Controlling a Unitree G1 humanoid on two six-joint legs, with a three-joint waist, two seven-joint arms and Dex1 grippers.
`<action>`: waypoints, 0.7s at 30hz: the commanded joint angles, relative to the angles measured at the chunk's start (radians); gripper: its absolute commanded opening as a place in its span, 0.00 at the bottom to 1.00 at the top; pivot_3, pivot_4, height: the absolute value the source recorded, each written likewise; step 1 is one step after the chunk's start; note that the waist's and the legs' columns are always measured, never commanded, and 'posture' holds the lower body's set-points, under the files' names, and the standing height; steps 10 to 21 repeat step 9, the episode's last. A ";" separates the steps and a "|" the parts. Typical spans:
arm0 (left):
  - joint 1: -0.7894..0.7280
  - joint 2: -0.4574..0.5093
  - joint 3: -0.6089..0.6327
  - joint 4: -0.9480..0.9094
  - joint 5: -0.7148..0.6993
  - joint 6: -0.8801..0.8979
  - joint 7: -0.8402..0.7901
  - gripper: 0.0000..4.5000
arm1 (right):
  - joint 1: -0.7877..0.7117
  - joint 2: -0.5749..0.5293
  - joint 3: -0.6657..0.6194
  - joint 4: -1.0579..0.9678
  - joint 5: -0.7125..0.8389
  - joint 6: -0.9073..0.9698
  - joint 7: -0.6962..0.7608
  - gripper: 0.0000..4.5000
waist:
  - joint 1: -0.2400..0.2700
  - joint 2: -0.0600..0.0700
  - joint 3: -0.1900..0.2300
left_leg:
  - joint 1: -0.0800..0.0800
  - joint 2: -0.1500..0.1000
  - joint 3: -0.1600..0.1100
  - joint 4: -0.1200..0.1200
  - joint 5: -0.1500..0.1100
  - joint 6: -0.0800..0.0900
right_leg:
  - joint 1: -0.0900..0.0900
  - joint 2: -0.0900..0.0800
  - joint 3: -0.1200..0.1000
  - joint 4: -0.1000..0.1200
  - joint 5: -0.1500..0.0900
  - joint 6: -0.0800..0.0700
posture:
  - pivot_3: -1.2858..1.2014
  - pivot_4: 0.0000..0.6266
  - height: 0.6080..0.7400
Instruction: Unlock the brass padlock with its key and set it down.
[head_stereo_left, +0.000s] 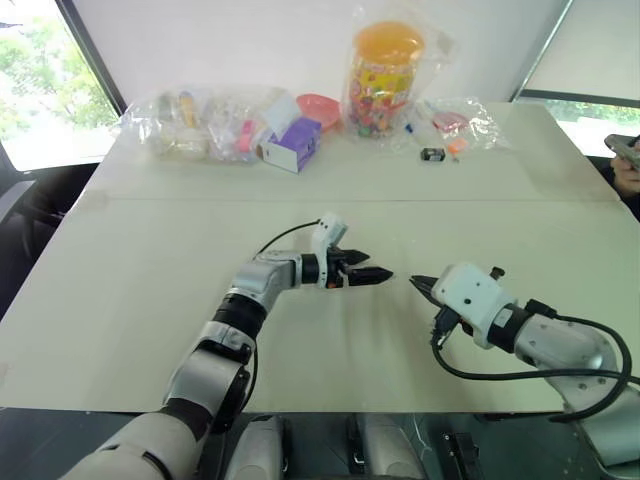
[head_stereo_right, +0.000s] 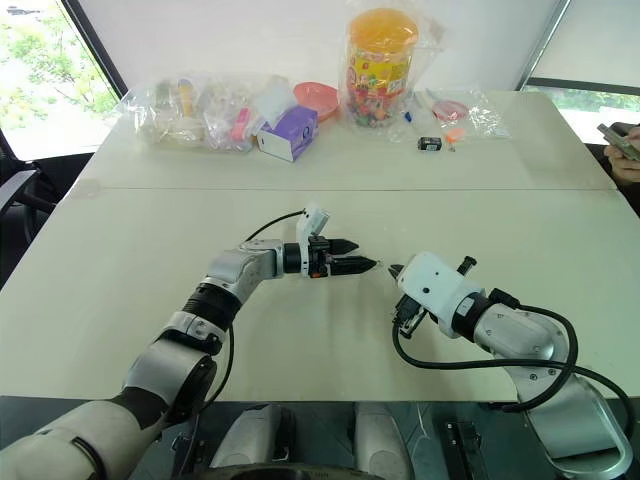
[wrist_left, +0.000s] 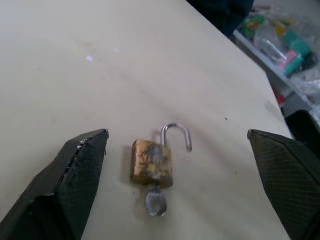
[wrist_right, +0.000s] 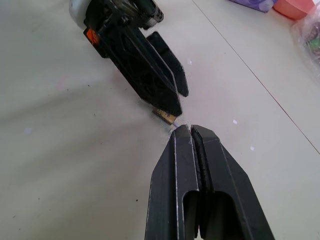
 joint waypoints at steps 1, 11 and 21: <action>0.048 0.106 0.000 -0.163 0.002 -0.006 -0.089 0.98 | 0.017 -0.035 -0.043 -0.025 0.007 -0.018 0.034 0.00 | 0.000 0.000 0.000 | 0.000 0.000 0.000 0.000 0.000 0.000 | 0.000 0.000 0.000 0.000 0.000 0.000 | 0.52 0.24 0.96; 0.135 0.271 -0.007 -0.437 -0.017 -0.029 -0.202 0.98 | 0.027 -0.096 -0.127 0.004 0.041 -0.024 0.106 0.00 | 0.030 0.000 0.000 | -0.001 -0.001 0.000 0.001 0.000 0.000 | 0.001 -0.003 0.000 -0.001 0.000 0.000 | 0.52 0.24 0.96; 0.135 0.271 -0.007 -0.437 -0.017 -0.029 -0.202 0.98 | 0.027 -0.096 -0.127 0.004 0.041 -0.024 0.106 0.00 | 0.030 0.000 0.000 | -0.001 -0.001 0.000 0.001 0.000 0.000 | 0.001 -0.003 0.000 -0.001 0.000 0.000 | 0.52 0.24 0.96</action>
